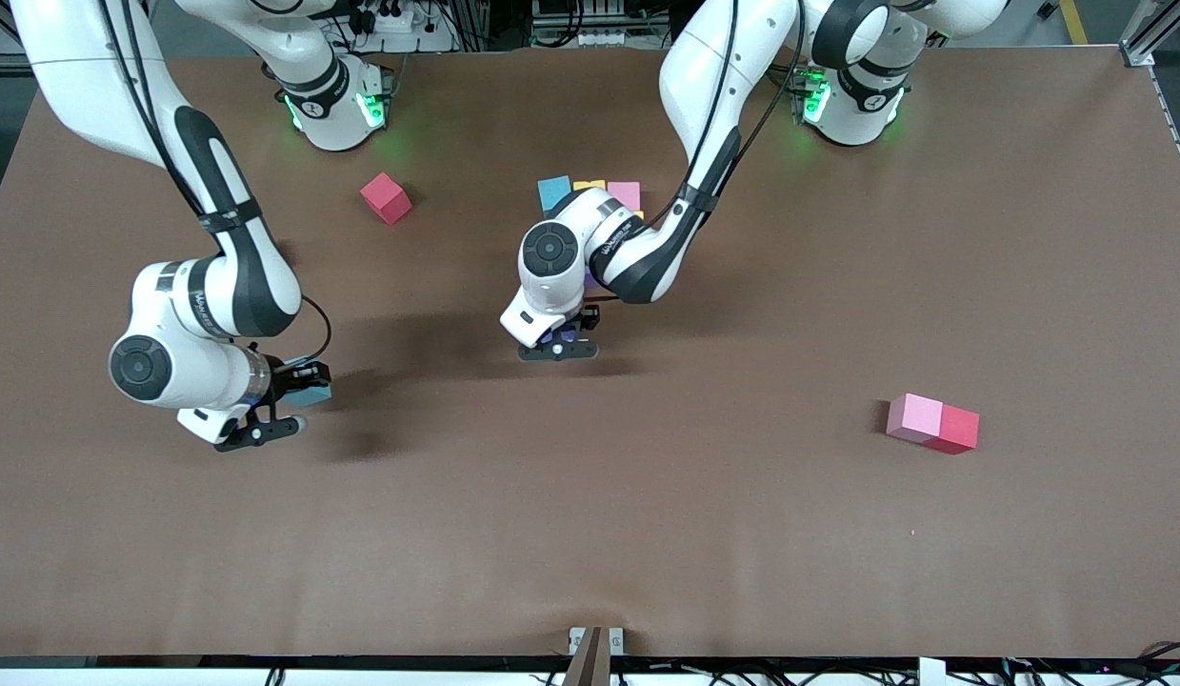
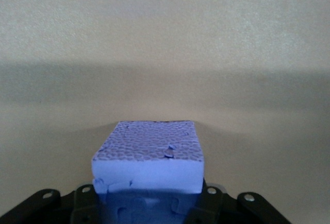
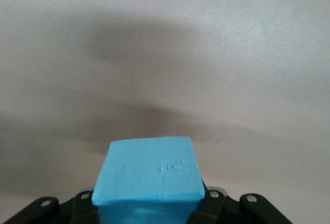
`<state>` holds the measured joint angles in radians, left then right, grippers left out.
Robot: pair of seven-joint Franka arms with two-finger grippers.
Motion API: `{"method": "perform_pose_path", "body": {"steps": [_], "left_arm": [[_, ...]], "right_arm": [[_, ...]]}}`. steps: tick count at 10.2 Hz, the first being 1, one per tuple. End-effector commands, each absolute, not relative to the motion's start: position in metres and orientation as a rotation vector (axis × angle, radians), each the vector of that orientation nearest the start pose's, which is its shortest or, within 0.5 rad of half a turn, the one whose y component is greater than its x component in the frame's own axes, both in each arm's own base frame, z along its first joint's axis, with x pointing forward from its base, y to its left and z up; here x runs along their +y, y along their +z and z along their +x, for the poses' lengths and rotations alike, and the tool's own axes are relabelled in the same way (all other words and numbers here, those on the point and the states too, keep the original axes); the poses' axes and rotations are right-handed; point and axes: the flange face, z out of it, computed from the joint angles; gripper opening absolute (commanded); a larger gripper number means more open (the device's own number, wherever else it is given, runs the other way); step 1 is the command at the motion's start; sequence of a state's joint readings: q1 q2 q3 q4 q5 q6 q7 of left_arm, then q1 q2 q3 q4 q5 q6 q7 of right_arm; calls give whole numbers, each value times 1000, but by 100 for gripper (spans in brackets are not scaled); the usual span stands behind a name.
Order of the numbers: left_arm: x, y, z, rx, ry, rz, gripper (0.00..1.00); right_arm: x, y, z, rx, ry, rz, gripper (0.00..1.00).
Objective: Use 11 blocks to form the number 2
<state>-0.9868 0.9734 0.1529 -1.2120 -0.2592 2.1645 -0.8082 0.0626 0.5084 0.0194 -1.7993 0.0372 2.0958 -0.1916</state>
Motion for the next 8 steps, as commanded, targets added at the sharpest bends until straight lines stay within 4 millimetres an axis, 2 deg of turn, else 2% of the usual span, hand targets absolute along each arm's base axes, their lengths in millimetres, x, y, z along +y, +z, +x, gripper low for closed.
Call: {"method": "perform_pose_path", "body": {"steps": [1,7,8], "left_arm": [[-583,172,479,-67,120,-3178,51],[-587,169,474,-84,134,-3184,50],[-587,164,472,-97,142,-3176,50]], "right_arm": [[53,249,632,-462,322,-3033,0],[58,253,635,-487,308,-3031,0],[59,253,635,-485,308,-3030,0]]}}
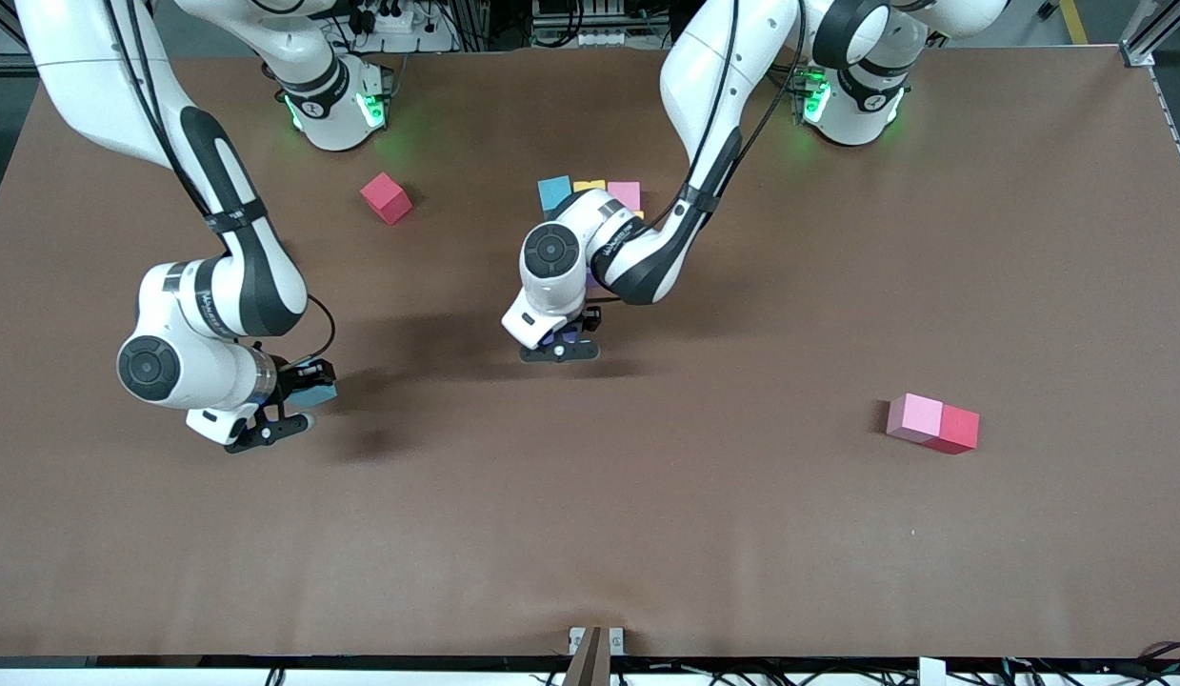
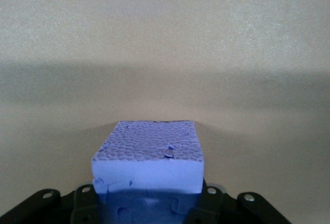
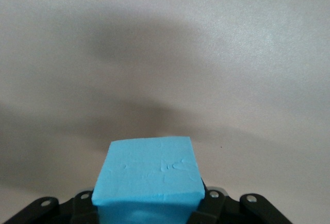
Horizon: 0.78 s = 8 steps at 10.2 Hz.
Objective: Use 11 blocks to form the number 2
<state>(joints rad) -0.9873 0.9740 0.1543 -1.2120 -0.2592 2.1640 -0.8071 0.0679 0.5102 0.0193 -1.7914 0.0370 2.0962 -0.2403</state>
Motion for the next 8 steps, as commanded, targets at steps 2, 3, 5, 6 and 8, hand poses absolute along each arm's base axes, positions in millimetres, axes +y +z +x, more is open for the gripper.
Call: {"method": "perform_pose_path", "body": {"steps": [2,3,5,6,8], "left_arm": [[-592,158,464,-89,149,-3170,50],[-595,155,459,-104,150,-3167,50],[-599,155,454,-115,157,-3166,50],[-599,155,453,-116,159,-3166,51],[-597,152,455,-112,153,-3161,83]], "right_arm": [[59,255,637,-467,293,-3028,0],[60,257,638,-467,286,-3029,0],[60,255,639,-466,288,-3028,0],[60,255,639,-464,288,-3027,0],[62,255,639,-466,285,-3026,0]]}}
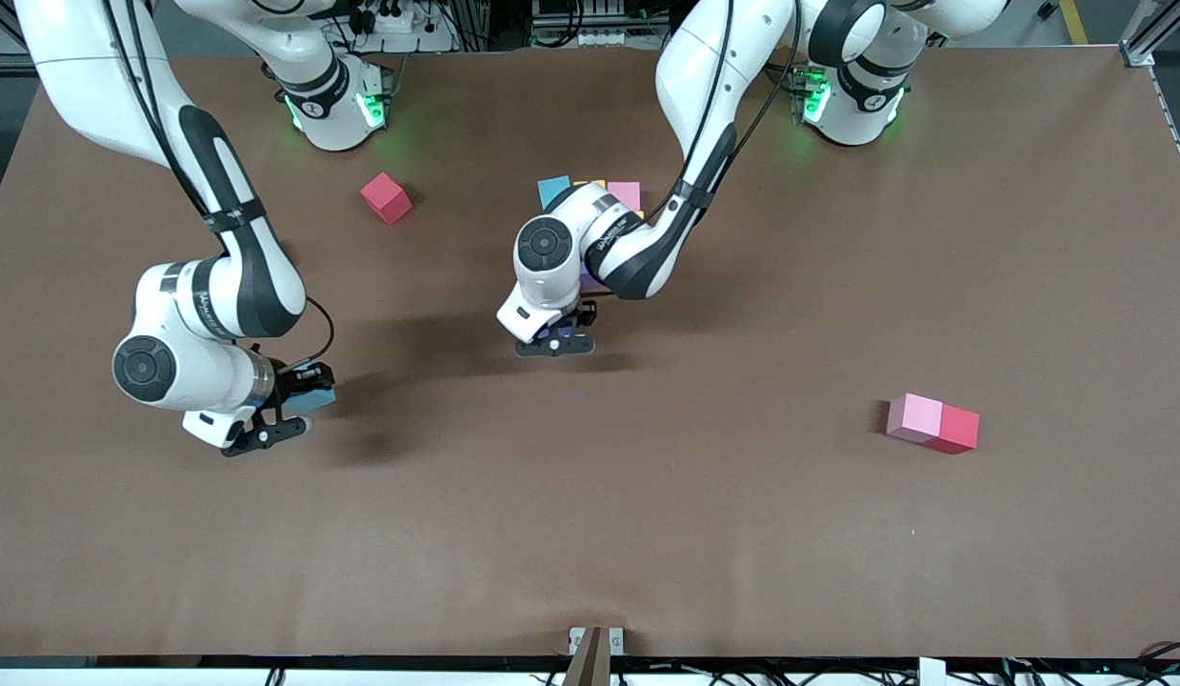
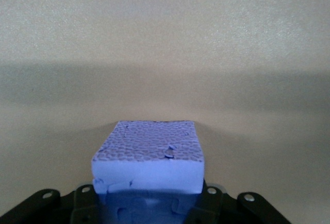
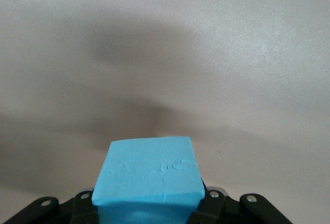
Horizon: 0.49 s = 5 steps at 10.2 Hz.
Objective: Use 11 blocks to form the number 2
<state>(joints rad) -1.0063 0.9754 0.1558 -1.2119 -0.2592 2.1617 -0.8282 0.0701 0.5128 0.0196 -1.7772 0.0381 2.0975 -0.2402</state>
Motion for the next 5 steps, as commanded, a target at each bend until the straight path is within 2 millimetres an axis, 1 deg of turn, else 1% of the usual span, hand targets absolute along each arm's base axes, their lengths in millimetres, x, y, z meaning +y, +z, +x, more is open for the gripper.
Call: {"method": "perform_pose_path", "body": {"steps": [1,3,5], "left_arm": [[-595,153,457,-99,142,-3157,100],[-594,154,460,-96,137,-3158,100],[-595,163,460,-105,141,-3162,100]], "right_arm": [[61,255,639,-462,288,-3027,0],[61,255,639,-460,285,-3026,0],[62,255,638,-460,288,-3026,0]]}}
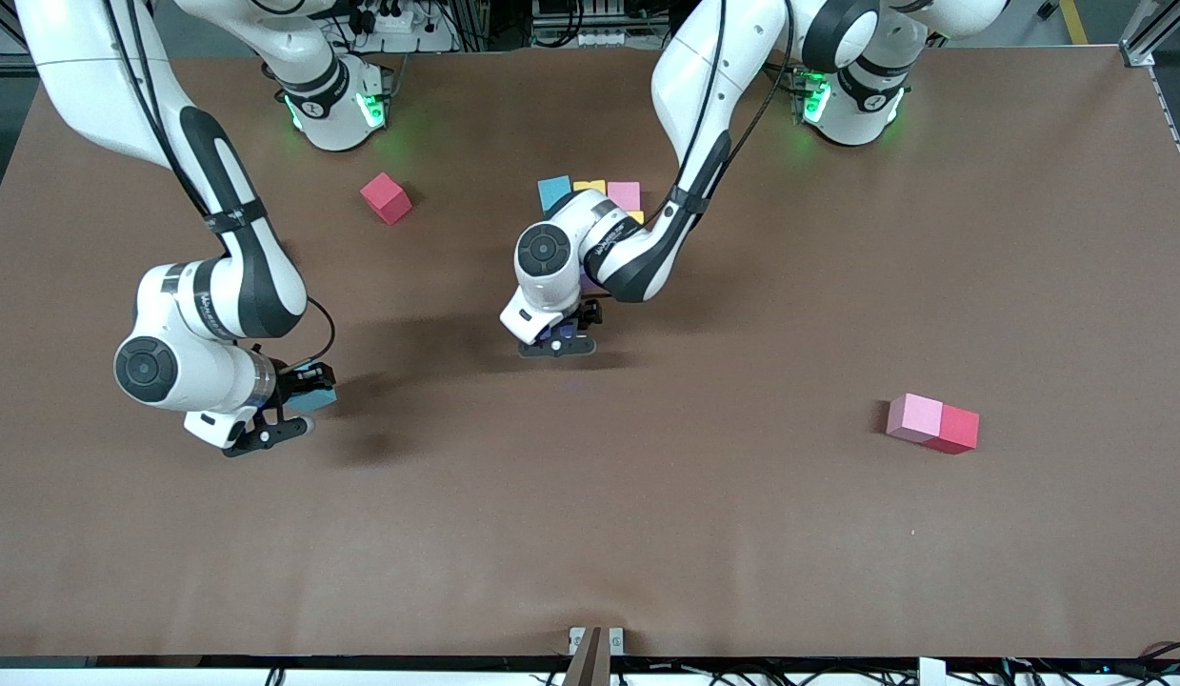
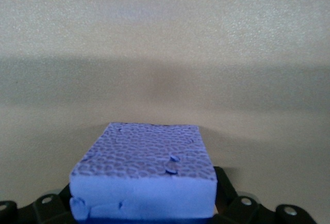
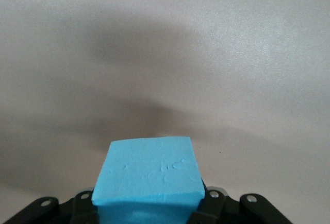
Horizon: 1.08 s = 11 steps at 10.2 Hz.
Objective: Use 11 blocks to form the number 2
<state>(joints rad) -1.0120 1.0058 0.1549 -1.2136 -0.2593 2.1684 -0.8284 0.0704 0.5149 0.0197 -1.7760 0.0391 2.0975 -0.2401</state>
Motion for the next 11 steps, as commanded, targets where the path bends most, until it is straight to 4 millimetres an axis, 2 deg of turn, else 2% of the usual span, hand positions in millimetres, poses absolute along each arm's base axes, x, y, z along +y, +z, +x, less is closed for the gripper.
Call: {"method": "perform_pose_path", "body": {"steps": [1,4,8,9,11], "left_arm": [[-595,164,459,-106,154,-3156,100],[-595,187,459,-97,176,-3146,100],[-591,238,472,-110,130,-3175,100],[-584,255,483,-130,101,-3181,100],[-569,303,500,-183,55,-3198,100]], "right_arm": [[62,255,639,-462,287,-3026,0],[60,257,639,-465,285,-3025,0],[61,265,643,-470,264,-3026,0],[64,275,649,-474,245,-3028,0],[91,291,656,-535,217,-3023,0]]}}
